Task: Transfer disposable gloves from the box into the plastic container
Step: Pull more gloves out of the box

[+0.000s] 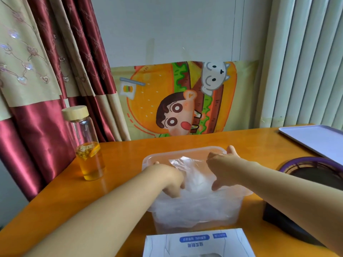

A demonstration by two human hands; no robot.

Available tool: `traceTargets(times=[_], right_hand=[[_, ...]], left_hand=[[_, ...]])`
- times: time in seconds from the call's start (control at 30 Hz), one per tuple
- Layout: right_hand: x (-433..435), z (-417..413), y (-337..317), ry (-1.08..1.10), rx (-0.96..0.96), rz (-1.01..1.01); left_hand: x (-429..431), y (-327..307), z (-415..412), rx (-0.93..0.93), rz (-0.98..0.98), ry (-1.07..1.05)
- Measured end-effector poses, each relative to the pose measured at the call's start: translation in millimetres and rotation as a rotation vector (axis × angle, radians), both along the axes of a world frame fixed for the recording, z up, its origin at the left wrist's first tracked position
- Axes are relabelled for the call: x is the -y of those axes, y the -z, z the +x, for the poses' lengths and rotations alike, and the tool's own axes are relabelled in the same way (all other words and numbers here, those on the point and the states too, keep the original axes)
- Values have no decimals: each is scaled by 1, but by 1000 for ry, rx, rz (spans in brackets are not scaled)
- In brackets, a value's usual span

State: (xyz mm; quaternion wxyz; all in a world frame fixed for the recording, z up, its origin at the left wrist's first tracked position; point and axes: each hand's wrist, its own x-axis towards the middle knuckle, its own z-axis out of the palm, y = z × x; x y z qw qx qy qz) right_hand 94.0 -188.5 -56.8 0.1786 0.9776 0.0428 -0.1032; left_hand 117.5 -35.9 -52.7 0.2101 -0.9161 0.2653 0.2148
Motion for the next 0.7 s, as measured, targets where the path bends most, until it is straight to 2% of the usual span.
traceTargets(times=[0.13,0.27,0.4,0.47,0.57,0.7], right_hand=[[3,3,12,-64,-26,-191],[1,14,21,-69,-63,-318],[0,15,24,-46,-106,-368],[-1,10,23,-36,-108,-357],[-2,-1,13,-26,-121,-289],[-8,-20,-11,18,-130,-109]], left_hand=[[0,14,5,-80,51,-20],[2,24,9,-128,71,-133],[-2,12,0,-2,57,73],[-7,11,0,-20,60,137],[-10,0,-8,-83,13,69],[-24,-34,-23,-94,-173,67]])
